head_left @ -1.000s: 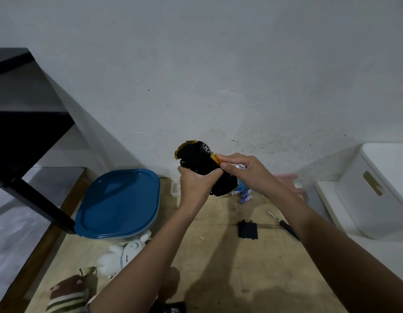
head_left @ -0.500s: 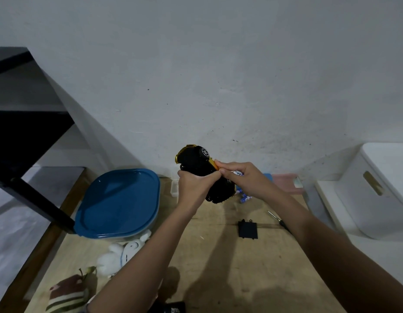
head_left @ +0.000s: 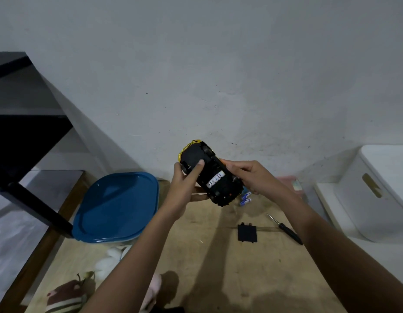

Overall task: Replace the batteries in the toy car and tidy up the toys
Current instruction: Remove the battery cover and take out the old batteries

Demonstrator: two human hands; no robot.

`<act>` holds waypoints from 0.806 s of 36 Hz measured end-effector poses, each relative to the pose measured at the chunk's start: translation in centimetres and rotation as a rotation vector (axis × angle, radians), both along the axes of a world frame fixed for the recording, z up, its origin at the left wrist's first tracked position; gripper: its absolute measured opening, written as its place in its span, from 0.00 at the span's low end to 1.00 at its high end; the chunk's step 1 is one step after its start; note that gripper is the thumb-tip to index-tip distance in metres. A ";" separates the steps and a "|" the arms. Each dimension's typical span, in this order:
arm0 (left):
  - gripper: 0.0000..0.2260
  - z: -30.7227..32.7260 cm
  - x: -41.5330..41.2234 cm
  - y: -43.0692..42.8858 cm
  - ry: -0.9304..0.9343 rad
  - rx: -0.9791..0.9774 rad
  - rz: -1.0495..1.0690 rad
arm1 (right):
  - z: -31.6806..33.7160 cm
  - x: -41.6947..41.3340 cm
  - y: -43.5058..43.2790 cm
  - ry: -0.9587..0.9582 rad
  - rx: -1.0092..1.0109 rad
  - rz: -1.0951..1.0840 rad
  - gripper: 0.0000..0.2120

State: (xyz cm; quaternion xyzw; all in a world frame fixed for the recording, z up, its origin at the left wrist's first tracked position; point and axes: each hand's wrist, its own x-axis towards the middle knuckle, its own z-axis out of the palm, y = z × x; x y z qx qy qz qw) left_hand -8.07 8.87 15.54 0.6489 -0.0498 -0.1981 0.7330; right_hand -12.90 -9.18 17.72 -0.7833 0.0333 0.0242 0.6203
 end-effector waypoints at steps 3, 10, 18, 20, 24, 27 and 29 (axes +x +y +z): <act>0.10 0.6 0.4 0.3 -0.004 -0.054 -0.032 | 0.0 0.5 -0.2 -0.017 -0.078 0.022 0.16; 0.17 1.1 0.8 -0.2 0.057 -0.233 0.065 | 0.0 1.2 -0.6 -0.181 0.038 -0.408 0.12; 0.10 1.2 0.8 -1.2 0.083 -0.382 0.209 | -0.5 1.4 -0.6 0.048 0.384 -0.673 0.15; 0.08 1.2 0.8 -1.5 0.078 -0.409 0.238 | -0.6 1.4 -0.3 0.103 0.324 -0.649 0.14; 0.09 1.1 0.4 -2.1 0.075 -0.455 0.254 | -0.3 1.3 0.7 0.188 0.208 -0.576 0.18; 0.14 0.9 0.4 -2.1 0.089 -0.479 0.241 | 0.3 1.2 1.0 0.207 0.278 -0.514 0.23; 0.17 0.8 0.5 -2.0 0.092 -0.476 0.209 | 0.6 1.1 1.0 0.197 0.296 -0.473 0.26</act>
